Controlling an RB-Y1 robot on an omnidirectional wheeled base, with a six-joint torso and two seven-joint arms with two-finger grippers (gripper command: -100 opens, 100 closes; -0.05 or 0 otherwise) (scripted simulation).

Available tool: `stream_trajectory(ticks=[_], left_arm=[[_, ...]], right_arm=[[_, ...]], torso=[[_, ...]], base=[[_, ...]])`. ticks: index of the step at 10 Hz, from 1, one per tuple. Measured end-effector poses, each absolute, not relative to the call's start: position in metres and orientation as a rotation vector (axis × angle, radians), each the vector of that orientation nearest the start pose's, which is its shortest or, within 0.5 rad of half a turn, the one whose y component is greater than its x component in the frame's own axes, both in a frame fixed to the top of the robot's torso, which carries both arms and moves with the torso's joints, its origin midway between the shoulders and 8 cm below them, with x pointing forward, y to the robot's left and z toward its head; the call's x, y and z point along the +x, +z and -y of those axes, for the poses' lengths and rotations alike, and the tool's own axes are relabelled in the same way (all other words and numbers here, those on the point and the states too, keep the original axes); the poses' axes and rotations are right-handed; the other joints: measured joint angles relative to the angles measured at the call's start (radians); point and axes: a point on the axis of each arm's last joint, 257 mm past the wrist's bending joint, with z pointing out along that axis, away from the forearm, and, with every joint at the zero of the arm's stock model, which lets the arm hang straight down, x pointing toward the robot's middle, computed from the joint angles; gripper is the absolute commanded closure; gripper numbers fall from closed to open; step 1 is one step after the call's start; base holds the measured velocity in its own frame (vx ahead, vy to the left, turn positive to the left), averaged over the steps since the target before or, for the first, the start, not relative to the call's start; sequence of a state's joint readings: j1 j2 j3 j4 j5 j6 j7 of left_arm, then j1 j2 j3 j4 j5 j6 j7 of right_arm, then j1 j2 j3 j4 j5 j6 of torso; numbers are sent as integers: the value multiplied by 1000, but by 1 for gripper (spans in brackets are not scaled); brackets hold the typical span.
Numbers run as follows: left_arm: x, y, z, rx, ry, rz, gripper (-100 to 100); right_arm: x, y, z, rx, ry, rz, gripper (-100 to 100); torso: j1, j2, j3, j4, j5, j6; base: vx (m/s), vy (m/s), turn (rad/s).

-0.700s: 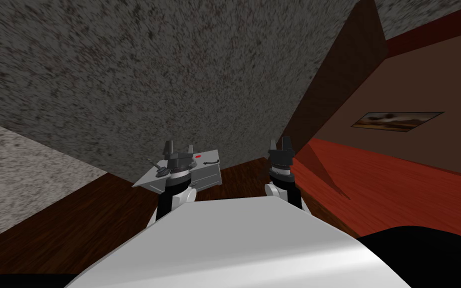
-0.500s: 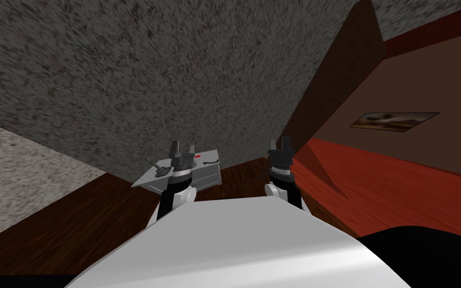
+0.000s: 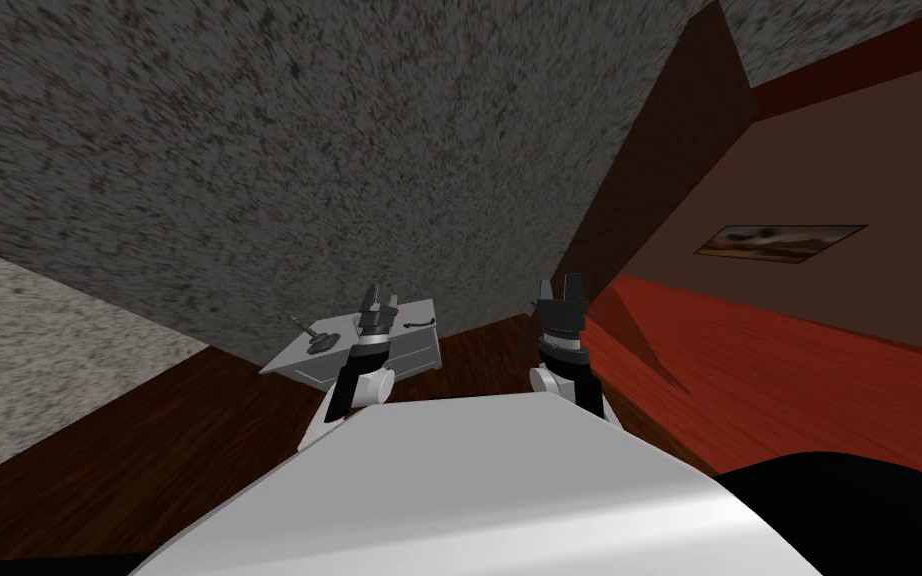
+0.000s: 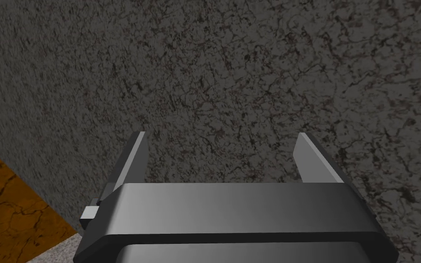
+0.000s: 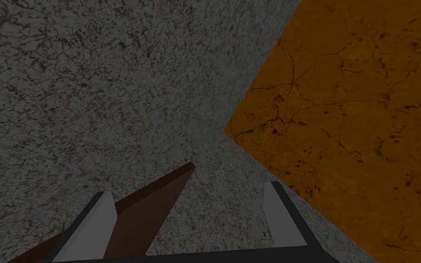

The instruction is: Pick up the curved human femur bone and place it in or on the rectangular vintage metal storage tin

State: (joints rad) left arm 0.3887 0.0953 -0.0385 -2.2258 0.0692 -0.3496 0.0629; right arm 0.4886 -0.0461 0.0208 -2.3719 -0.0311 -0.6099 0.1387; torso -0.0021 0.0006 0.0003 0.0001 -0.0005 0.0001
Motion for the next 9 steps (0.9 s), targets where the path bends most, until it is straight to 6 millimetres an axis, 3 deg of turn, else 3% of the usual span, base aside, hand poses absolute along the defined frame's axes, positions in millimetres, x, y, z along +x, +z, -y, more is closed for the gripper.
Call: stream_trajectory(ticks=[9], left_arm=[[444, -55, -267, -895, -1314, -921, -100]], right_arm=[[303, 85, 262, 434, 1262, -506, 0]], torso=[[1, -1, -1, 0, 0, 0]], base=[[0, -21, -8]])
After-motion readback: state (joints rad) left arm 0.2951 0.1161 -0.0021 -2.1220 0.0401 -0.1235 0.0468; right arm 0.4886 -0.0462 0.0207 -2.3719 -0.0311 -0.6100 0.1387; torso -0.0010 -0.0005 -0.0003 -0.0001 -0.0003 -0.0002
